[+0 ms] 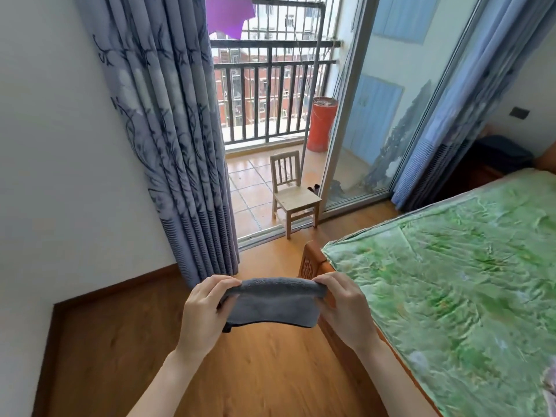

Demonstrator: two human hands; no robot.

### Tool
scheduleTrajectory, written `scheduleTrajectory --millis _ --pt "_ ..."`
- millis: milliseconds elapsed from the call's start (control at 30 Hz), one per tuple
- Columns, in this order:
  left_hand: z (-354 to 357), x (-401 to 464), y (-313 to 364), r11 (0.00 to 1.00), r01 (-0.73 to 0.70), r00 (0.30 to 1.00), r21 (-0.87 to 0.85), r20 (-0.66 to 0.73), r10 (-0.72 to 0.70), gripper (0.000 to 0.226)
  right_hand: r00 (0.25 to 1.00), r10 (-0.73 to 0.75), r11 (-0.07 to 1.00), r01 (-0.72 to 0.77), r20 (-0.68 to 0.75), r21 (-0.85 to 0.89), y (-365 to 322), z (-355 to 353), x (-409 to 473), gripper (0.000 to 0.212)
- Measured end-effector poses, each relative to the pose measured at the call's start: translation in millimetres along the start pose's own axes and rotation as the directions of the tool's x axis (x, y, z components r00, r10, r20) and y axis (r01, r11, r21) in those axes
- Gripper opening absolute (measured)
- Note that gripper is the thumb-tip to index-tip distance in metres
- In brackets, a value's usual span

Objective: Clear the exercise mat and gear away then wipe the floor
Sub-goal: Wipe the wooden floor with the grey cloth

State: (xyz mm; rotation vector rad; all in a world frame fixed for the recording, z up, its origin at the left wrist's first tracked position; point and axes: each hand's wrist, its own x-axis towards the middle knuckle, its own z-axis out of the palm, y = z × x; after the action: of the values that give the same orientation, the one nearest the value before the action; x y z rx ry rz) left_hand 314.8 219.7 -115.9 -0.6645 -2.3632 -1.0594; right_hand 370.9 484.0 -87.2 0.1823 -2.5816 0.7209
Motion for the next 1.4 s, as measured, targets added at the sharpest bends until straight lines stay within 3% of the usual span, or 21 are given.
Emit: scheduleTrajectory --millis 367,567,700,1000,1167,1400 --pt "38 133 -101 1.000 0.003 0.999 0.009 0.052 -0.003 0.022 0.999 -0.054 0.997 0.054 -0.005 0.047 57 82 149 0.035" --pt "52 232 -184 0.998 -0.062 0.991 -0.005 0.115 0.062 0.029 0.998 -0.062 0.992 0.062 0.002 -0.106 68 134 244 0.047" --pt "64 282 -227 0.996 -0.083 0.981 -0.020 0.173 0.085 0.032 0.999 -0.039 0.983 0.034 -0.024 -0.180 78 157 295 0.042" --pt "136 371 -276 0.987 -0.099 0.954 -0.125 0.269 0.130 0.031 0.994 0.105 0.956 -0.112 -0.042 -0.271 135 180 362 0.041" --pt "192 429 -291 0.971 -0.176 0.930 -0.159 0.298 0.217 0.016 0.979 0.195 0.945 -0.202 -0.054 -0.256 190 186 404 0.045" --pt "276 519 -304 0.950 -0.291 0.888 -0.116 0.336 0.313 0.012 0.962 0.270 0.933 -0.271 -0.041 -0.238 279 186 478 0.042"
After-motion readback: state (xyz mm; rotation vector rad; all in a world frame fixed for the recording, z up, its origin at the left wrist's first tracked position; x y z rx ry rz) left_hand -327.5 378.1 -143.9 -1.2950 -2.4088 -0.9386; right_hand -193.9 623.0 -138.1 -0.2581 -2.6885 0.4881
